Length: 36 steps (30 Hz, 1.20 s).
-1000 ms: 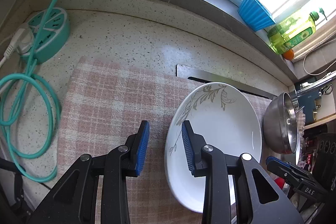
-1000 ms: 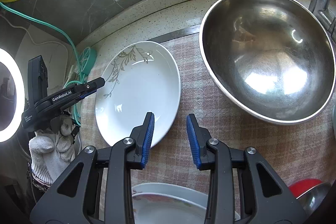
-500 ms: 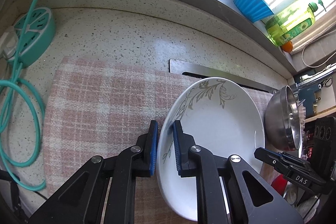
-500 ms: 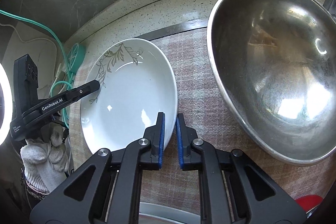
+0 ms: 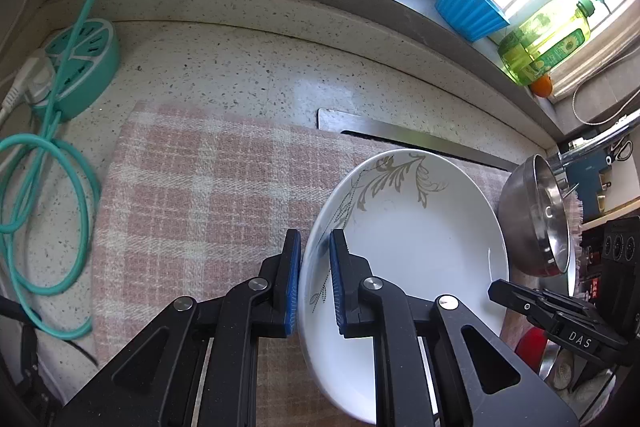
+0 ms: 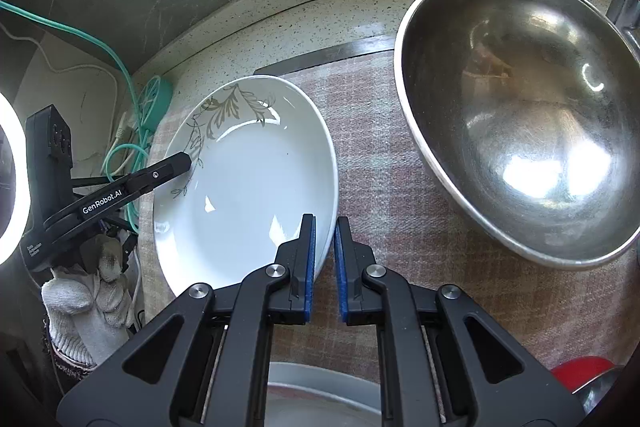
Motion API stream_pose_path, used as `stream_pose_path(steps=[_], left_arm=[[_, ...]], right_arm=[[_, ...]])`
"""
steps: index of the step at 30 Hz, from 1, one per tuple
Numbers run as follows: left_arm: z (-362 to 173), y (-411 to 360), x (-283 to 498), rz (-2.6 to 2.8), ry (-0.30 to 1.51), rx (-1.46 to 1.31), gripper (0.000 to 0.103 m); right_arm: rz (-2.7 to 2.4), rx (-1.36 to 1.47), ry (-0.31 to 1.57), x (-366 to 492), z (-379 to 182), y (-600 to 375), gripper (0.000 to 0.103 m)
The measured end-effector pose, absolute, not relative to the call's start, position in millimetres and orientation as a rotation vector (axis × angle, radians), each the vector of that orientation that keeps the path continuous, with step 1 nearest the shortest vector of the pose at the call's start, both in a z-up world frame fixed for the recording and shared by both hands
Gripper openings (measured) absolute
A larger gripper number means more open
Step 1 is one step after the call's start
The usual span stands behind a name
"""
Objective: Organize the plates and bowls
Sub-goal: 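Carry the leaf-print plate over and lower it onto the plate stack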
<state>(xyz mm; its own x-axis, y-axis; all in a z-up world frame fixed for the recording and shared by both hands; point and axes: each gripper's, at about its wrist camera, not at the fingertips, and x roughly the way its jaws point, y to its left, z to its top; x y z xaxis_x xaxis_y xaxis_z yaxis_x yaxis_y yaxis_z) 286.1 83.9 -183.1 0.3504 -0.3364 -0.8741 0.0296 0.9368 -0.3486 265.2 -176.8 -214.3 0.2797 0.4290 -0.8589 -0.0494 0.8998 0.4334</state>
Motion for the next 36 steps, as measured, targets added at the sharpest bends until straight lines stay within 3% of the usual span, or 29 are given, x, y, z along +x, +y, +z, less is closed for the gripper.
stream_pose_path(steps=[19, 36], left_arm=[[-131.3, 66.8, 187.1, -0.263, 1.086, -0.318, 0.013], [-139.6, 23.1, 110.3, -0.292, 1.115, -0.308, 0.013]], right_arm=[[0.448, 0.341, 1.215, 181.4, -171.1, -205.1, 0.009], [0.461, 0.334, 1.273, 102.0, -186.4, -252.0, 0.009]])
